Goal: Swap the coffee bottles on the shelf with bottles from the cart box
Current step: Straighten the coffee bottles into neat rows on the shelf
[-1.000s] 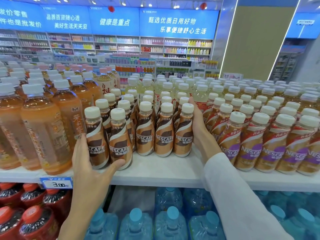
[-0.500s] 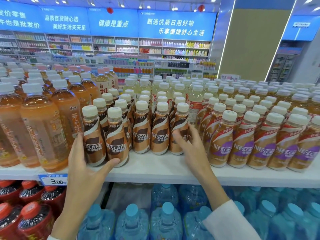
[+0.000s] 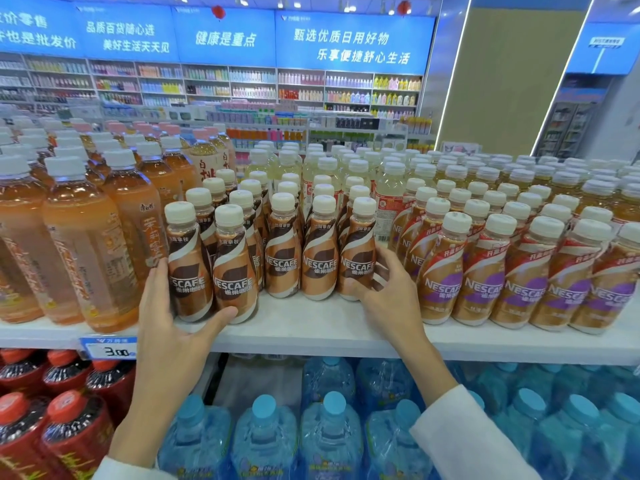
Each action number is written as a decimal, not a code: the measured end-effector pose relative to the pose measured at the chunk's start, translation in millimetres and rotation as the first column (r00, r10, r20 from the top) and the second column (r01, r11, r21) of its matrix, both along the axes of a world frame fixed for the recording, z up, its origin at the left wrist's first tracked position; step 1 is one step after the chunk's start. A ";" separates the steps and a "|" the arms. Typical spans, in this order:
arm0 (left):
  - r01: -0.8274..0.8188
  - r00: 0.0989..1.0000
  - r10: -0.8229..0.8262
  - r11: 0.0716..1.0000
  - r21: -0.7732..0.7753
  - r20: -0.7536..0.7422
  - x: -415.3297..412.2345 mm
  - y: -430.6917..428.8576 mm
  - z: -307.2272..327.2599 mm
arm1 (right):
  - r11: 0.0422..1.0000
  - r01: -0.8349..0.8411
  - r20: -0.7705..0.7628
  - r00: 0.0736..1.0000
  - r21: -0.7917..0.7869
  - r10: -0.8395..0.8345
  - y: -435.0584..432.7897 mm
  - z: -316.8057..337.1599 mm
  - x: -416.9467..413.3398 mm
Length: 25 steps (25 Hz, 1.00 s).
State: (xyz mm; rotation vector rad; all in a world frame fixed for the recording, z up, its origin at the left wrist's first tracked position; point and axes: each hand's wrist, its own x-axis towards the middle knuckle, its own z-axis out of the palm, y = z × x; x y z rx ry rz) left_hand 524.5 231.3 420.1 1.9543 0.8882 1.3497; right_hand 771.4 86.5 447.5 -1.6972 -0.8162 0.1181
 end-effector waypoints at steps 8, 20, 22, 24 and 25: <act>0.038 0.999 -0.037 0.998 -0.044 0.015 -2.3 14.1 -5.4 | 0.995 0.086 0.278 0.956 0.041 -0.095 5.1 14.6 -51.2; -0.063 0.998 0.062 0.997 -0.048 -0.019 -13.0 9.1 11.2 | 0.985 0.171 0.239 0.958 -0.021 -0.161 29.7 23.2 -73.6; -0.083 0.996 0.082 0.996 -0.028 -0.034 -13.3 8.9 16.4 | 0.999 0.022 0.202 0.979 0.046 -0.031 29.6 20.7 -97.8; -0.102 0.992 0.103 0.995 0.012 -0.070 -14.6 14.2 22.6 | 0.986 -0.166 0.170 0.972 0.018 0.161 41.6 15.0 -121.0; -0.099 0.991 0.099 0.995 0.013 -0.086 -15.5 17.3 24.8 | 0.977 -0.213 0.161 0.964 -0.016 0.213 50.7 10.9 -128.0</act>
